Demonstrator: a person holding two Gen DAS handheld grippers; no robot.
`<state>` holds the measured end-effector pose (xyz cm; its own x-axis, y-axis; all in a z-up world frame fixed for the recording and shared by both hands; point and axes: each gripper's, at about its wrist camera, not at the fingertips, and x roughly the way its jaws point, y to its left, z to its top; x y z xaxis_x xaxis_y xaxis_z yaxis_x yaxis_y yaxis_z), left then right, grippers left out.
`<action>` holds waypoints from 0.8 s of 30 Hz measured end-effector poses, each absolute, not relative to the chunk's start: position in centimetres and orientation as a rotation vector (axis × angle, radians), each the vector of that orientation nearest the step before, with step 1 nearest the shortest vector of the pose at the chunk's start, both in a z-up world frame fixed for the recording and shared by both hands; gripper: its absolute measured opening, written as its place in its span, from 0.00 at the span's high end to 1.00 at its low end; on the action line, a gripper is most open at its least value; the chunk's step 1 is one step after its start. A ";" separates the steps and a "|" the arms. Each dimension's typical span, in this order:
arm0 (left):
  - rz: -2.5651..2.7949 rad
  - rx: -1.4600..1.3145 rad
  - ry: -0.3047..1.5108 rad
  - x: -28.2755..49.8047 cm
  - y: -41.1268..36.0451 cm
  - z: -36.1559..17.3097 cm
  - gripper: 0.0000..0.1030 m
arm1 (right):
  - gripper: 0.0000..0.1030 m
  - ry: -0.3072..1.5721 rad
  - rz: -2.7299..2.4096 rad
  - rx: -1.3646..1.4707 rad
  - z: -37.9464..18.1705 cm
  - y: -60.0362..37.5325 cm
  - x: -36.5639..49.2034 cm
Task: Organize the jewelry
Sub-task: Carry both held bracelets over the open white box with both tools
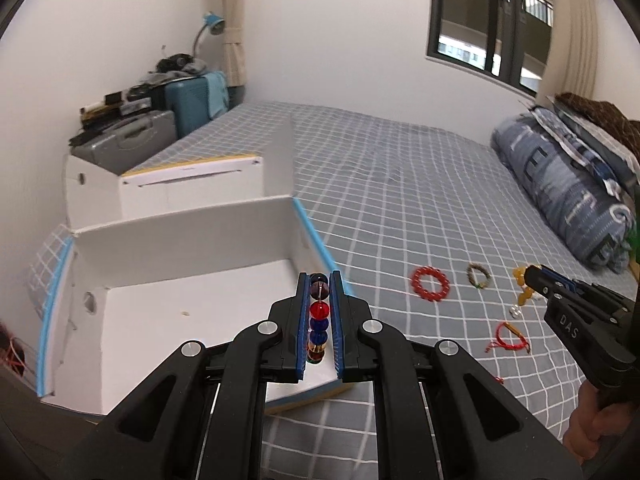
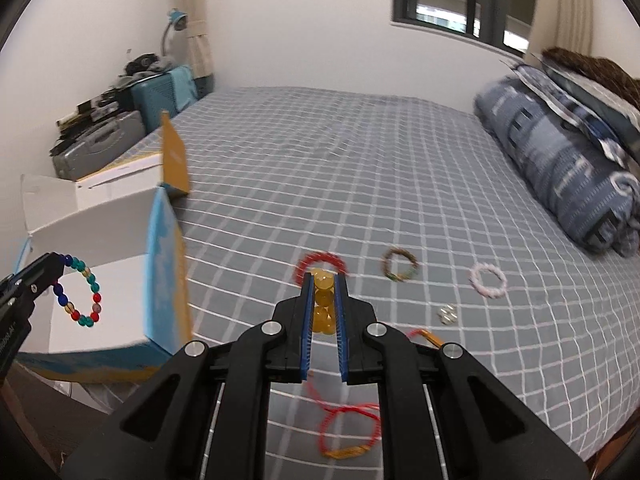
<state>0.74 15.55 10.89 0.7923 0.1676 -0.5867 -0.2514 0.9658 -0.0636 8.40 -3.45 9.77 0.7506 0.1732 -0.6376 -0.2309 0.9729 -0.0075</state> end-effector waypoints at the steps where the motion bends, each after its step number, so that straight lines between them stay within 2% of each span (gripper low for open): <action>1: 0.236 -0.146 0.614 0.5 16.1 11.1 0.91 | 0.91 0.684 0.234 -0.089 10.0 -2.7 8.4; 14: 0.414 -0.196 0.647 -1.1 23.7 10.5 0.91 | 0.91 0.670 0.475 -0.154 11.4 9.3 8.8; 24: 0.506 -0.230 0.721 -1.8 28.7 7.5 0.91 | 0.91 0.749 0.628 -0.245 7.7 17.6 8.9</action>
<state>-1.79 28.66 7.54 0.6383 0.3618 -0.6794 -0.5163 0.8559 -0.0293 8.94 17.65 7.75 0.5615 0.4427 -0.6992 -0.6113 0.7913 0.0101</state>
